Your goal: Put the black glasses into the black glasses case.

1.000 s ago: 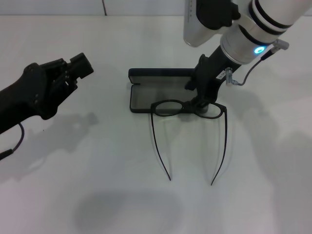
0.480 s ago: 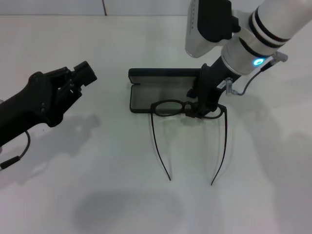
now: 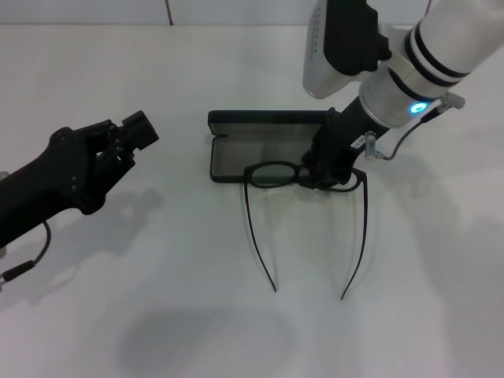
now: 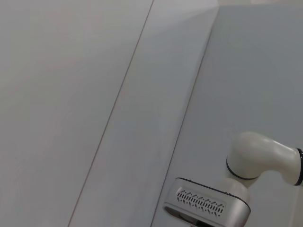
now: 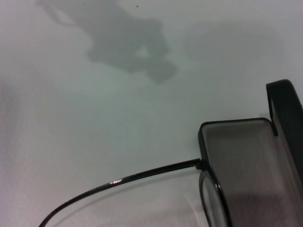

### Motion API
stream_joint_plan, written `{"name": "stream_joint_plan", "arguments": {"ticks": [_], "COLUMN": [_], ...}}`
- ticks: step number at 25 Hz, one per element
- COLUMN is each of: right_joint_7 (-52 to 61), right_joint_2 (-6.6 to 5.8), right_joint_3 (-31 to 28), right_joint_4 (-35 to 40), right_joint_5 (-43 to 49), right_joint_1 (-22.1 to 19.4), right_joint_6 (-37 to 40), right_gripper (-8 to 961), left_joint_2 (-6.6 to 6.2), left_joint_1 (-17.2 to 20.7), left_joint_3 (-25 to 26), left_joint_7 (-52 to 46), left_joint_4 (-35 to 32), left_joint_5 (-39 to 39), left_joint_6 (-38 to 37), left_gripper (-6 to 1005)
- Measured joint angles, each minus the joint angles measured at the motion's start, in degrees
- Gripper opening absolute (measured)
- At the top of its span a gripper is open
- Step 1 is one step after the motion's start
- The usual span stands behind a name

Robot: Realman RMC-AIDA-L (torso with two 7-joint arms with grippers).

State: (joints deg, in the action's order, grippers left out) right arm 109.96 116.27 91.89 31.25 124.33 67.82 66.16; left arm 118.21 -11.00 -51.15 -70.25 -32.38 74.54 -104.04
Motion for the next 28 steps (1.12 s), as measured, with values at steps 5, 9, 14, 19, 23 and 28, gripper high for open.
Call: {"name": "stream_joint_plan", "arguments": {"ticks": [5, 9, 14, 19, 23, 28], "right_joint_7": [-0.45, -0.65, -1.06, -1.54, -3.03, -5.17], "right_joint_2": [0.00, 0.00, 0.00, 0.00, 0.00, -0.20], "right_joint_3": [0.04, 0.07, 0.48, 0.49, 0.46, -0.48], "right_joint_4": [-0.07, 0.11, 0.16, 1.65, 8.85, 23.74], "right_joint_5": [-0.16, -0.66, -0.73, -0.84, -0.92, -3.50], "right_joint_1": [-0.48, -1.04, -1.22, -2.64, -8.10, -18.75], "right_joint_6": [-0.61, -1.20, -1.61, -1.60, -1.60, -2.84], "right_gripper": [354, 278, 221, 172, 73, 17], "left_joint_2": [0.00, 0.00, 0.00, 0.00, -0.01, 0.69], "left_joint_1": [0.06, 0.05, -0.03, -0.01, -0.10, 0.73], "left_joint_3": [0.00, 0.00, 0.00, 0.00, 1.12, 6.43], "left_joint_7": [0.04, 0.11, 0.12, 0.30, 0.16, 1.03], "left_joint_4": [0.04, 0.04, 0.08, 0.29, 1.94, 5.08], "left_joint_5": [0.16, 0.10, -0.08, -0.28, -0.26, -0.39], "left_joint_6": [0.02, 0.13, 0.23, 0.25, 0.25, -0.36], "left_gripper": [102, 102, 103, 103, 103, 104]}}
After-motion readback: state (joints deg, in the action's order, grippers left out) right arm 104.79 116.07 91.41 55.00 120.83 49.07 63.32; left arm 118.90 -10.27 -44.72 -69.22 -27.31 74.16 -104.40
